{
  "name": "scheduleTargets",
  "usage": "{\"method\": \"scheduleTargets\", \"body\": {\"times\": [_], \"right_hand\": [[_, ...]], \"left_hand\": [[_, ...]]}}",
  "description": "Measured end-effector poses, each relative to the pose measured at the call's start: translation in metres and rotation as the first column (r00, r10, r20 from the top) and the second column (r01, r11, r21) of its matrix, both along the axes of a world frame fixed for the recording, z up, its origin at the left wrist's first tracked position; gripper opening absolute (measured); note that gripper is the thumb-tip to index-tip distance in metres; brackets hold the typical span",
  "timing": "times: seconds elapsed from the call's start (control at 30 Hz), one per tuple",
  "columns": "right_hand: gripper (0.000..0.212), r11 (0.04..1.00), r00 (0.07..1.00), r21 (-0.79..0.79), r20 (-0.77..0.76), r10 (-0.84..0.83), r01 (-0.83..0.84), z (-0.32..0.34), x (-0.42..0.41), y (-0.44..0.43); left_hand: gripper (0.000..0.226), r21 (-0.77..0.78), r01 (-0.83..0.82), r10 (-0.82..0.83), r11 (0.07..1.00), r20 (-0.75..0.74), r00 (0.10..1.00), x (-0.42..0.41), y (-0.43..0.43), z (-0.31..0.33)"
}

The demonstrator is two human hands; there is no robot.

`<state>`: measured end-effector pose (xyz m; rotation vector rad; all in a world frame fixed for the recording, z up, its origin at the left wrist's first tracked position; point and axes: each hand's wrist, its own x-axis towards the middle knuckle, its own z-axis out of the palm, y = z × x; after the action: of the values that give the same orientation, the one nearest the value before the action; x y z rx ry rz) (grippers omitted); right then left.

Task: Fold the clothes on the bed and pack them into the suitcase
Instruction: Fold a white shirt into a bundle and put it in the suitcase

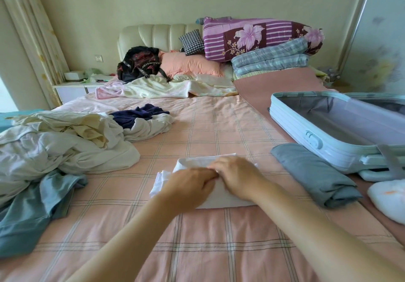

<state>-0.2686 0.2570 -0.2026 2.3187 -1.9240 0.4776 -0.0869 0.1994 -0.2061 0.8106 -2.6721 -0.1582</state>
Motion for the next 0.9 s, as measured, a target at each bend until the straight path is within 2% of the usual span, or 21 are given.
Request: {"method": "scheduleTargets", "body": {"times": [0.03,0.07,0.1,0.17,0.23,0.37,0.47,0.5,0.57,0.6,0.67,0.73,0.77,0.83,0.9], "right_hand": [[0.041,0.982,0.992,0.188,0.125,-0.035,0.011,-0.006,0.003,0.005],[0.049,0.935,0.983,0.354,0.166,-0.080,0.016,-0.013,0.003,0.009],[0.061,0.896,0.989,0.444,0.124,-0.080,0.017,-0.019,-0.002,0.014],[0.085,0.869,0.998,0.494,0.034,-0.044,0.022,-0.026,-0.016,0.021],[0.102,0.883,0.999,0.469,-0.004,-0.033,0.031,-0.026,-0.026,0.031],[0.091,0.940,0.997,0.334,0.009,-0.079,0.071,-0.023,-0.033,0.052],[0.064,0.957,0.994,0.279,0.059,-0.094,0.074,-0.020,-0.040,0.053],[0.050,0.965,0.992,0.255,0.095,-0.087,0.060,-0.018,-0.043,0.052],[0.011,0.967,0.977,0.239,0.170,-0.129,0.086,-0.008,-0.045,0.049],[0.010,0.955,0.961,0.272,0.213,-0.176,0.115,-0.003,-0.048,0.046],[0.030,0.918,0.884,0.354,0.353,-0.307,0.178,0.002,-0.054,0.039],[0.036,0.923,0.828,0.294,0.430,-0.361,0.249,0.001,-0.061,0.029],[0.039,0.918,0.818,0.237,0.419,-0.393,0.319,-0.002,-0.062,0.024],[0.040,0.877,0.796,0.122,0.374,-0.475,0.466,-0.005,-0.062,0.015],[0.038,0.842,0.799,0.039,0.294,-0.525,0.538,-0.006,-0.056,0.007]], "left_hand": [[0.044,0.018,-0.001,0.000,1.000,0.053,0.999,0.003,0.006,-0.007],[0.056,0.034,-0.010,0.005,0.999,0.134,0.991,0.008,0.008,-0.014],[0.067,0.041,-0.018,0.009,0.999,0.208,0.978,0.013,0.008,-0.019],[0.083,0.048,-0.029,0.015,0.998,0.275,0.961,0.028,0.003,-0.024],[0.096,0.036,-0.010,0.002,0.999,0.231,0.973,0.042,-0.004,-0.029],[0.100,0.051,-0.023,0.016,0.998,0.118,0.993,0.068,-0.012,-0.037],[0.087,0.098,-0.007,0.001,0.995,0.058,0.998,0.075,-0.014,-0.034],[0.075,0.137,-0.009,0.004,0.991,0.040,0.999,0.076,-0.015,-0.029],[0.037,0.242,-0.062,0.069,0.968,-0.017,0.997,0.074,-0.015,-0.013],[0.024,0.311,-0.111,0.127,0.944,-0.031,0.991,0.074,-0.017,-0.004],[0.022,0.395,-0.184,0.222,0.900,-0.053,0.974,0.071,-0.026,0.007],[0.023,0.422,-0.246,0.327,0.873,-0.129,0.936,0.064,-0.036,0.012],[0.024,0.426,-0.288,0.392,0.858,-0.177,0.903,0.060,-0.041,0.012],[0.029,0.359,-0.400,0.492,0.844,-0.216,0.844,0.049,-0.051,0.009],[0.033,0.149,-0.476,0.498,0.867,-0.202,0.843,0.035,-0.059,0.004]]}}
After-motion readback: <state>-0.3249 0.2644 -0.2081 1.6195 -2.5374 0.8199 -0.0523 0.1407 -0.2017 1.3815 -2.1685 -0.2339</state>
